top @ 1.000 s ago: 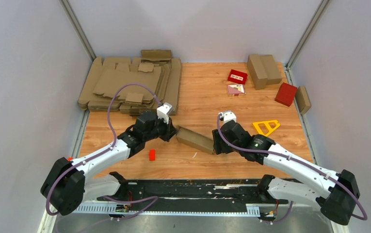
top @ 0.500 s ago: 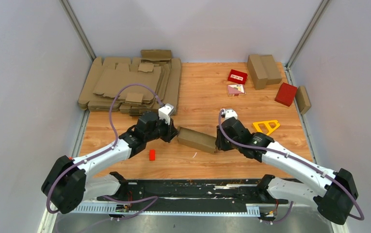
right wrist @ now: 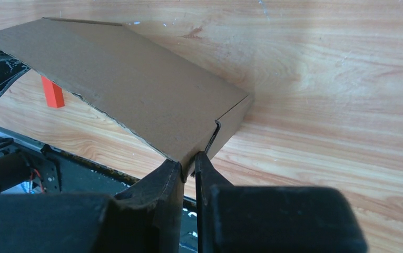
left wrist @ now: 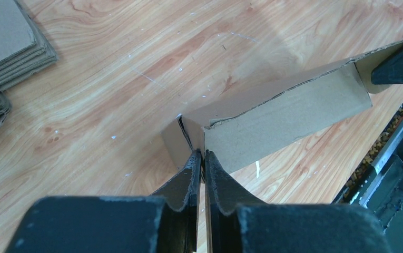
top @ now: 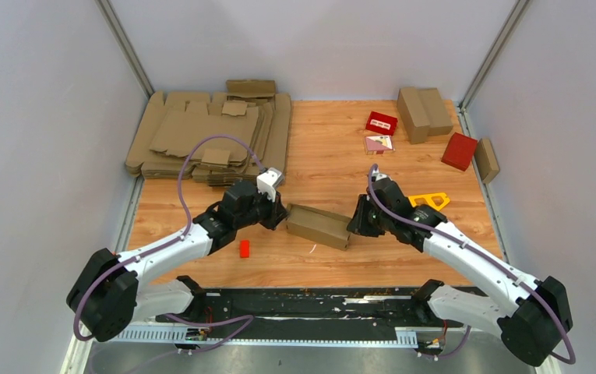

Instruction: Fold the paper box

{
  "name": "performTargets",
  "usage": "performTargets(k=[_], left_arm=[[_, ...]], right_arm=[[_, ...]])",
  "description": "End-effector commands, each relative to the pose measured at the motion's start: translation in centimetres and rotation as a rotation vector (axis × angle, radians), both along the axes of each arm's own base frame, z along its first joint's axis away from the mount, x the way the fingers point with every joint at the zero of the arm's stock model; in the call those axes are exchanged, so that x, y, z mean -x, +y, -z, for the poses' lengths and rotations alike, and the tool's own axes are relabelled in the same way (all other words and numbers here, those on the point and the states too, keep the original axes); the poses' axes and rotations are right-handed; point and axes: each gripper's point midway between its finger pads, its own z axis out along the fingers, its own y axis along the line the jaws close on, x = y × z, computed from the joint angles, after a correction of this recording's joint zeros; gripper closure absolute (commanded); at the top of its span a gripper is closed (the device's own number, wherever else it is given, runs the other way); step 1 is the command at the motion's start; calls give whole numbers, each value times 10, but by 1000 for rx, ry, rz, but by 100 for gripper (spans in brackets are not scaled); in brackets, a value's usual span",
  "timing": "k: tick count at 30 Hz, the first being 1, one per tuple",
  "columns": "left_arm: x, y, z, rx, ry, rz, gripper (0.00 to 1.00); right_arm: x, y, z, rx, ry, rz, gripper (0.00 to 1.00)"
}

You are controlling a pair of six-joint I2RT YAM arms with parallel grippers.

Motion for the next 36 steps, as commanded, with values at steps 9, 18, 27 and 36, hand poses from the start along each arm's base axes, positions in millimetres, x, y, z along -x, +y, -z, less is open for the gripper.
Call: performTargets(k=[9, 18, 27, 36], left_arm=[[-5, -5, -8, -5, -28, 4, 88], [-6, -4, -6, -14, -24, 2, 88], [-6, -4, -6, -15, -26, 1, 88], [-6, -5, -4, -18, -22, 5, 89]], right_arm=[[-4, 6, -5, -26, 59, 70, 92], [-1, -12, 3, 81, 45, 56, 91], [-3, -16, 0, 105, 24, 48, 88], [3, -11, 15, 106, 52, 43, 87]])
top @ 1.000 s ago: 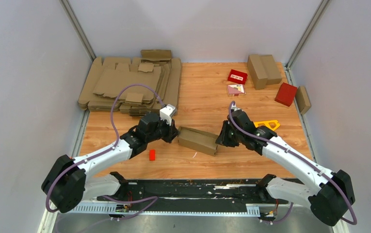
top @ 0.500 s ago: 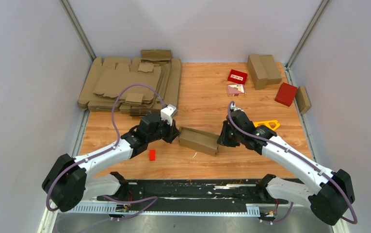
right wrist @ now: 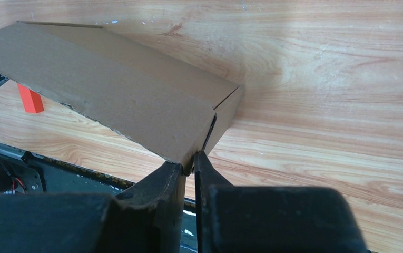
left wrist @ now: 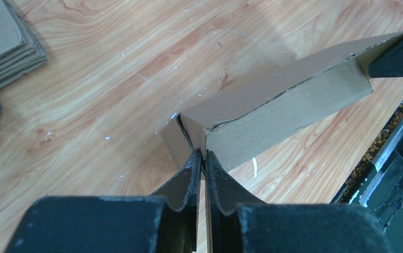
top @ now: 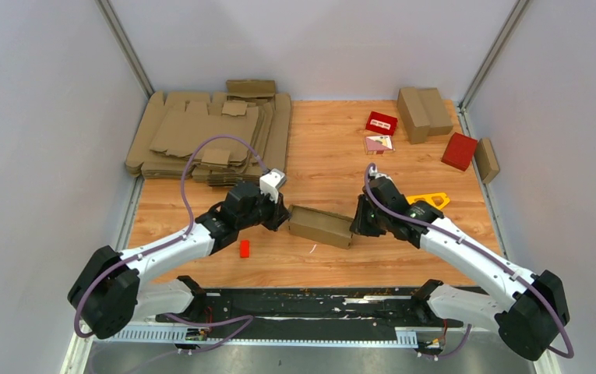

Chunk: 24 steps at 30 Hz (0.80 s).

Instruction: Fold the paper box

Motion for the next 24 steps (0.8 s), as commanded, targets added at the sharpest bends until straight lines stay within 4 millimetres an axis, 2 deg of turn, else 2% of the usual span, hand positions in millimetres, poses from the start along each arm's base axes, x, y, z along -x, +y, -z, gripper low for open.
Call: performTargets(k=[1, 3, 6, 10, 11, 12, 13, 15, 19, 24], left_arm=[[-5, -3, -7, -5, -21, 8, 89], [-5, -3, -6, -7, -20, 8, 88], [-6, -2, -6, -11, -21, 5, 89], [-6, -2, -5, -15, -20, 5, 88], [-7, -3, -5, -15, -19, 4, 89], [-7, -3, -5, -15, -20, 5, 89], [-6, -3, -5, -14, -21, 4, 89], [-6, -2, -4, -17, -19, 3, 89], [-6, -3, -5, -15, -19, 4, 89], [-7, -3, -5, -14, -19, 5, 88]], right_arm=[[4, -3, 12, 39, 15, 6, 87], [5, -6, 15, 46, 16, 15, 83], [5, -7, 14, 53, 5, 1, 70], [1, -15, -2, 90, -45, -5, 53], [0, -16, -8, 93, -64, -22, 47], [0, -17, -13, 94, -82, -39, 34], [0, -16, -19, 87, -103, -58, 25], [1, -9, -31, 46, -151, -120, 18], [3, 10, -55, -57, -247, -234, 15], [-14, 17, -81, -69, -358, -259, 17]])
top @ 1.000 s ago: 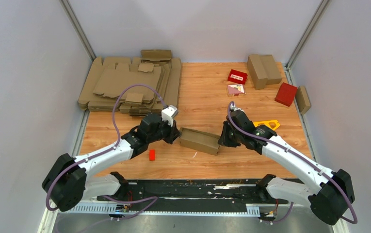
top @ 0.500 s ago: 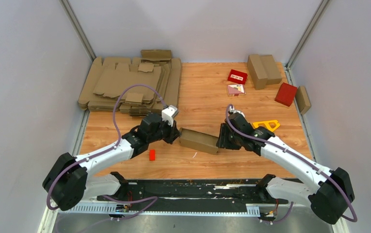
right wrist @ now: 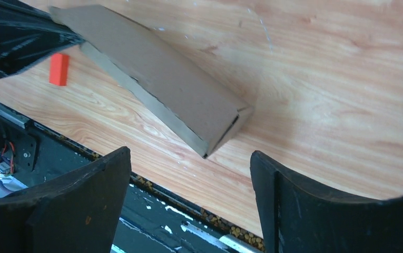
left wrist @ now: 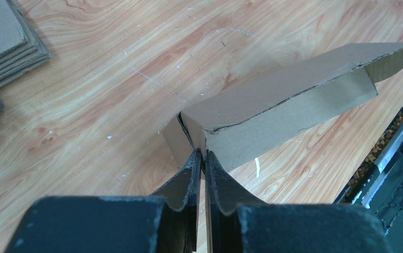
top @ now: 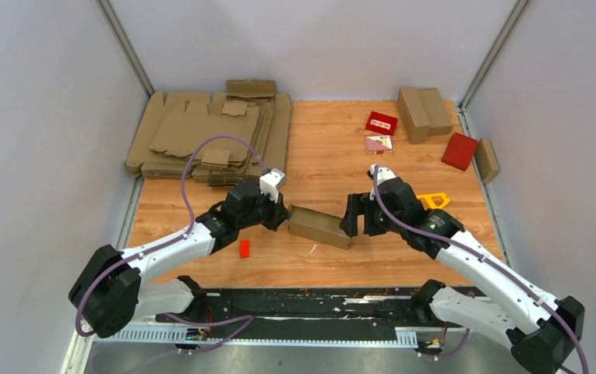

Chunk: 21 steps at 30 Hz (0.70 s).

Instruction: Fold the paper box

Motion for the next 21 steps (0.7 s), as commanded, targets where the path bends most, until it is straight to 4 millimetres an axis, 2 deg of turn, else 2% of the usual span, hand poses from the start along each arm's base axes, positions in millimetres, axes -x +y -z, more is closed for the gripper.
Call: performTargets(k=[1, 3, 7, 9, 13, 19, 21], left_arm=[[-6, -3, -7, -9, -23, 7, 89], [-6, -3, -7, -9, -24, 7, 88], [-6, -3, -7, -10, -23, 8, 88], [-6, -3, -7, -10, -23, 9, 89], [-5, -4, -5, -11, -17, 14, 88], [-5, -5, -3, -13, -11, 18, 88], [-5, -5, -3, -13, -10, 17, 88]], right_arm=[[-25, 21, -46, -56, -175, -80, 19], [-32, 25, -45, -36, -183, -96, 27], [-42, 32, -33, 8, -170, -121, 54], [-41, 34, -26, 15, -153, -137, 63], [-33, 37, -10, 5, -118, -170, 70], [-16, 32, 13, 5, -77, -200, 89], [-13, 29, 21, 6, -66, -197, 90]])
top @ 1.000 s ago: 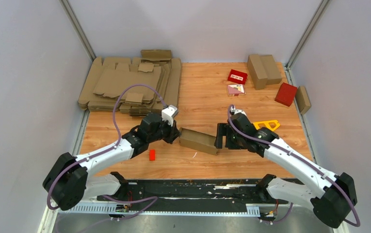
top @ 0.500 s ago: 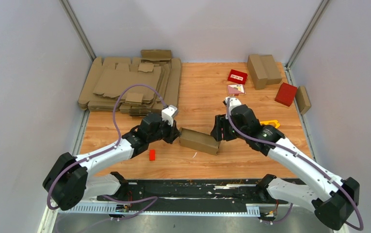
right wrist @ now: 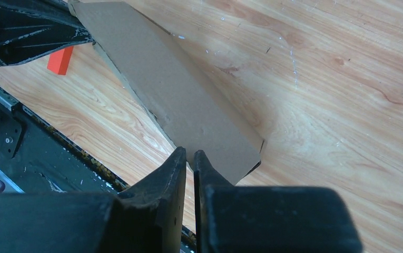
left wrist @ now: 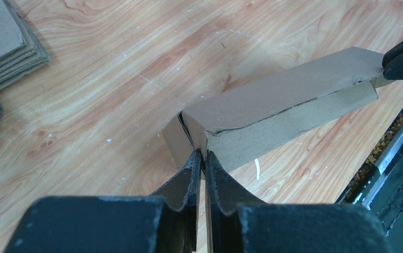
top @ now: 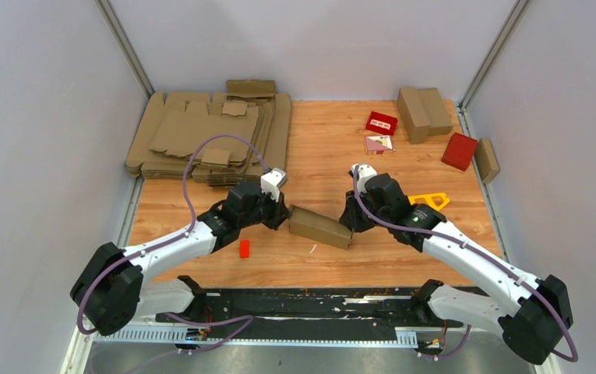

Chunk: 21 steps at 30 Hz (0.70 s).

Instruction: Fold the paper box

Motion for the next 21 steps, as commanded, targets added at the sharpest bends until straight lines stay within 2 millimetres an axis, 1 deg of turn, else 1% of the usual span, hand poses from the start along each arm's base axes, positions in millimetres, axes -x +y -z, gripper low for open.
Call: performTargets(k=[1, 3, 5, 11, 15, 17, 18, 21], left_arm=[[-3, -4, -3, -11, -14, 17, 88], [-4, -3, -2, -14, -12, 14, 87], [-4, -4, -1, -15, -10, 16, 85], [-3, -3, -8, -4, -29, 23, 67], [-1, 2, -23, 19, -81, 13, 55], [1, 4, -33, 50, -112, 10, 47], [2, 4, -37, 67, -123, 10, 44], [4, 4, -55, 109, -151, 10, 46]], right_arm=[[9, -3, 15, -8, 10, -19, 90], [12, -3, 25, -3, 28, -18, 91], [14, -5, 33, 5, 43, -15, 92], [10, -10, 45, 42, 48, 8, 93], [9, -11, 48, 45, 46, 17, 94], [10, -10, 50, 40, 50, 17, 94], [10, -10, 50, 35, 53, 17, 94], [10, -8, 51, 30, 61, 12, 94]])
